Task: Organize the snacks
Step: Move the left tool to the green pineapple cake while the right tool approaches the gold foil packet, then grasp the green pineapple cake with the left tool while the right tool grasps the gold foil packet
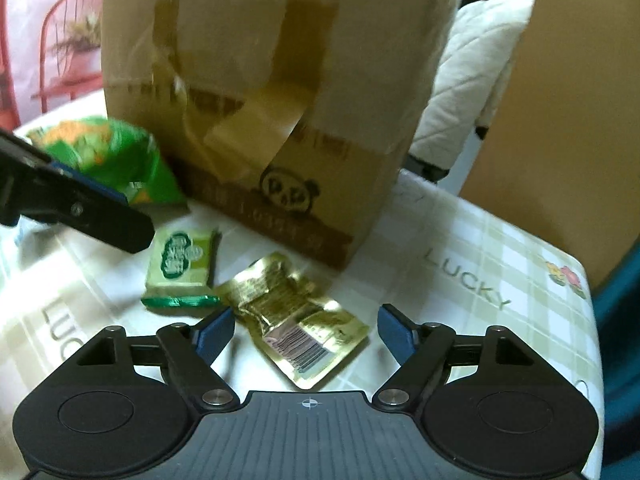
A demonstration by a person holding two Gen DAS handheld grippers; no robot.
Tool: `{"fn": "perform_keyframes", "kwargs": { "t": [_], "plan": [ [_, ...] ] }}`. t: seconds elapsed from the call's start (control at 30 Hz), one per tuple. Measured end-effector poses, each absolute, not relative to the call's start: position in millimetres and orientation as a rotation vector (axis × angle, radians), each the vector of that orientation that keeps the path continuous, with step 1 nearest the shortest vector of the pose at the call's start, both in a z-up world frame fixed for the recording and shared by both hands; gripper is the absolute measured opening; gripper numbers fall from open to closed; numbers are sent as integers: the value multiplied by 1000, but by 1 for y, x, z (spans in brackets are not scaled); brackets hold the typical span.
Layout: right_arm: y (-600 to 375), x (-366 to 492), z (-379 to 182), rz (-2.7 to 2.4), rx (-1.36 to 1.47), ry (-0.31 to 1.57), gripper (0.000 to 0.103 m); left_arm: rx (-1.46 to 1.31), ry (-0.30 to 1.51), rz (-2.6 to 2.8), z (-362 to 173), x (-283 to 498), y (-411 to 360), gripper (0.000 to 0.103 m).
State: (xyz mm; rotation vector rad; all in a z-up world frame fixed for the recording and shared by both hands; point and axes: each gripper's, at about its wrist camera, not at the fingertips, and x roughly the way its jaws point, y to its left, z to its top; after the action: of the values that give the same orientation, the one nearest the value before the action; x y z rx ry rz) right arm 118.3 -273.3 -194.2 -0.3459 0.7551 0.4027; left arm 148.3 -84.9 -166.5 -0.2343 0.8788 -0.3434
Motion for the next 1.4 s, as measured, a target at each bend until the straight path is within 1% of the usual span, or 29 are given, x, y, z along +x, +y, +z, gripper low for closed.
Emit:
{"fn": "perform_keyframes", "kwargs": {
  "t": [0.1, 0.23, 0.3, 0.37, 0.4, 0.47, 0.5, 0.53, 0.6, 0.63, 0.67, 0.9, 1.23, 1.3, 1.33, 1.37, 1.4],
  "plan": [
    [-271, 126, -203, 412, -339, 766, 79, -234, 892, -346, -172, 157, -82, 41],
    [-272, 136, -208, 416, -303, 763, 86, -245, 910, -350, -179, 163, -74, 41],
    [-275, 141, -210, 414, -270, 767, 87, -248, 920, -348, -183, 163, -70, 41],
    [-280, 144, -211, 418, -205, 783, 84, -251, 931, -346, -188, 166, -69, 41],
    [-282, 143, -212, 416, -184, 777, 81, -252, 935, -346, -190, 168, -69, 42],
    [-286, 138, -210, 410, -178, 758, 62, -252, 941, -341, -193, 168, -69, 42],
    [-288, 135, -209, 405, -172, 751, 56, -254, 946, -336, -196, 171, -71, 42],
    [-290, 131, -208, 397, -165, 745, 53, -257, 953, -331, -199, 174, -74, 42],
    [-295, 124, -207, 385, -138, 742, 52, -266, 965, -326, -204, 177, -78, 46],
    [-298, 120, -207, 367, -133, 737, 52, -268, 966, -324, -205, 178, -80, 51],
    [-300, 114, -208, 342, -121, 729, 52, -268, 963, -323, -209, 176, -83, 55],
    [-312, 86, -211, 242, -16, 684, 49, -257, 984, -264, -219, 187, -103, 55],
    [-318, 87, -215, 227, -5, 660, 49, -145, 906, -213, -228, 190, -136, 56],
    [-320, 86, -215, 229, 4, 658, 49, -102, 889, -212, -232, 185, -144, 55],
    [-320, 86, -215, 229, 5, 656, 49, -80, 882, -208, -233, 183, -149, 50],
    [-320, 85, -215, 230, 7, 654, 49, -62, 875, -197, -235, 181, -151, 42],
    [-320, 83, -215, 231, 9, 653, 49, -60, 872, -194, -236, 179, -149, 41]
  ]
}}
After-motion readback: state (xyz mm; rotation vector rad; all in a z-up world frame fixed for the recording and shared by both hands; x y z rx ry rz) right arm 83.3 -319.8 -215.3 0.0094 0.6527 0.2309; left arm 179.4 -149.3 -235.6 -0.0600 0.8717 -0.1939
